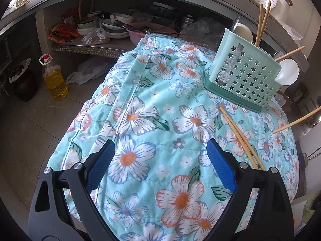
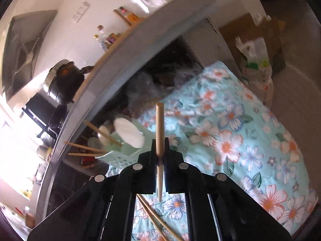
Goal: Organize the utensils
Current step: 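Carry the chopstick over the green caddy and open the right gripper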
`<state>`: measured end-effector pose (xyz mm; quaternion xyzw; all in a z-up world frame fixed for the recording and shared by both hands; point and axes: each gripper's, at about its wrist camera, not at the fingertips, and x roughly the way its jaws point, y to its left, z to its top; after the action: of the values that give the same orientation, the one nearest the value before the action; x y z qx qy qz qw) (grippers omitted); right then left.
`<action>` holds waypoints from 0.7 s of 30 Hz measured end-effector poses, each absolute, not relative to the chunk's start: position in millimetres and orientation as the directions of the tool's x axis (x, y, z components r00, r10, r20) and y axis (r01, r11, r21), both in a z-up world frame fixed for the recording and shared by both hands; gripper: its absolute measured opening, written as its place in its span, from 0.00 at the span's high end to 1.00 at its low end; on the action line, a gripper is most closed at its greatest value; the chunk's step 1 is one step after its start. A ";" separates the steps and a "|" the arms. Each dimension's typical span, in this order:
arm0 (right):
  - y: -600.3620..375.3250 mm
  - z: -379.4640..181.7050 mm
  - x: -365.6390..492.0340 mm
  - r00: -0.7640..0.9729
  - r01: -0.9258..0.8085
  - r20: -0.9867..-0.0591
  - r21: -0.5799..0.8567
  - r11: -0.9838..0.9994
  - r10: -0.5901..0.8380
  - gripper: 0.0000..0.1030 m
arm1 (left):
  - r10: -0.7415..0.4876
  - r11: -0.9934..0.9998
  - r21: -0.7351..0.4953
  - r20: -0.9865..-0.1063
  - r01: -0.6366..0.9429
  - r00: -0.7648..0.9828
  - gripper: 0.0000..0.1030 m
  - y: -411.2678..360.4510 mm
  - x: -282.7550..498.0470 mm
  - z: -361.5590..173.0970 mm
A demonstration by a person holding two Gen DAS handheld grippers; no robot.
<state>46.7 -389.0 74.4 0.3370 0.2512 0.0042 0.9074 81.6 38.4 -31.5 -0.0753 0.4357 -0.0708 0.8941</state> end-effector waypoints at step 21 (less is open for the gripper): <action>-288.3 186.6 137.1 0.953 -0.030 -0.279 0.292 0.956 0.115 0.94 | -0.189 0.977 -0.211 -0.770 0.037 0.610 0.14 50.0 82.6 -35.4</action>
<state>137.1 -288.3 186.6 0.1439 0.1484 0.0371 0.9777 82.6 50.0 -35.4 -0.0871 0.4372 -0.0631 0.8929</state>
